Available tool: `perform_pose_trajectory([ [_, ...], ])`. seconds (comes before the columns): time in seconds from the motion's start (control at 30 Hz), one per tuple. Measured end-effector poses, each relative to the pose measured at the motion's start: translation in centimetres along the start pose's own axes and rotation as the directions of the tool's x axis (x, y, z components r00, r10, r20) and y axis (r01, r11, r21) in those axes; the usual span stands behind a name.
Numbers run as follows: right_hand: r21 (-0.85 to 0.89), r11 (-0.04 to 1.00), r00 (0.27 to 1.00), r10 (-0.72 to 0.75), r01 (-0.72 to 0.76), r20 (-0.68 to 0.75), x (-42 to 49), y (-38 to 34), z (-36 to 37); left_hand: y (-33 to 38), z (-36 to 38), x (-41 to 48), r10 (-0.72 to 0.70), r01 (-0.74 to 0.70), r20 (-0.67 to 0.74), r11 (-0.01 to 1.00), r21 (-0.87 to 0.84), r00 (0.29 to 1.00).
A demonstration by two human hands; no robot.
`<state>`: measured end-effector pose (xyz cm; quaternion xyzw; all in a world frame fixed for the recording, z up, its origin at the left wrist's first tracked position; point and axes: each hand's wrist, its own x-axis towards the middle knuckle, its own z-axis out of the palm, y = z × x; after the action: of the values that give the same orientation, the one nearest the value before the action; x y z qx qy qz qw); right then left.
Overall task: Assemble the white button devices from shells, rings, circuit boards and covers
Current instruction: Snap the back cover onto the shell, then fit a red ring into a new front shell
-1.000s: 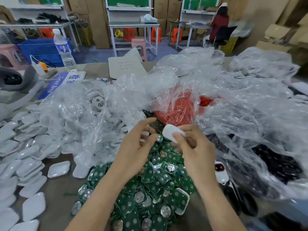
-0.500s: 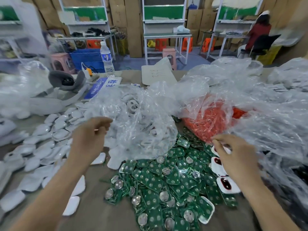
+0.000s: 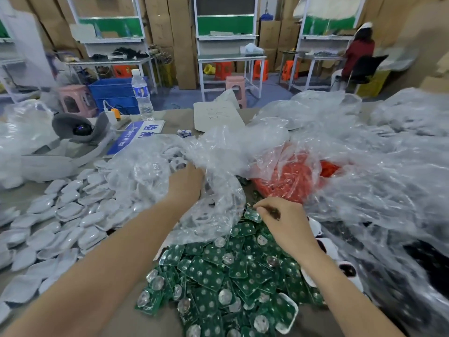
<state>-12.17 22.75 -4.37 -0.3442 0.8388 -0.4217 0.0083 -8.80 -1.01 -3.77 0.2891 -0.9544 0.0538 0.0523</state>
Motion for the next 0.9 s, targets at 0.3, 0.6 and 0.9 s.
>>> perform_pose_trajectory([
  [0.3,0.126,0.989,0.995,0.088,-0.082,-0.04,0.2,1.7,-1.4,-3.3,0.1,0.6,-0.004,0.006,-0.105,1.0,0.025,0.994],
  [0.6,0.198,0.974,0.993,0.116,-0.113,-0.001,1.1,1.1,-2.4,-5.0,-3.7,0.8,-0.2,0.011,-0.306,0.853,-0.521,0.931],
  [0.9,0.767,0.57,0.955,0.132,-0.293,0.266,1.8,-3.0,-0.4,5.1,-3.7,-8.2,0.202,-0.432,-0.386,0.527,-0.731,0.9],
])
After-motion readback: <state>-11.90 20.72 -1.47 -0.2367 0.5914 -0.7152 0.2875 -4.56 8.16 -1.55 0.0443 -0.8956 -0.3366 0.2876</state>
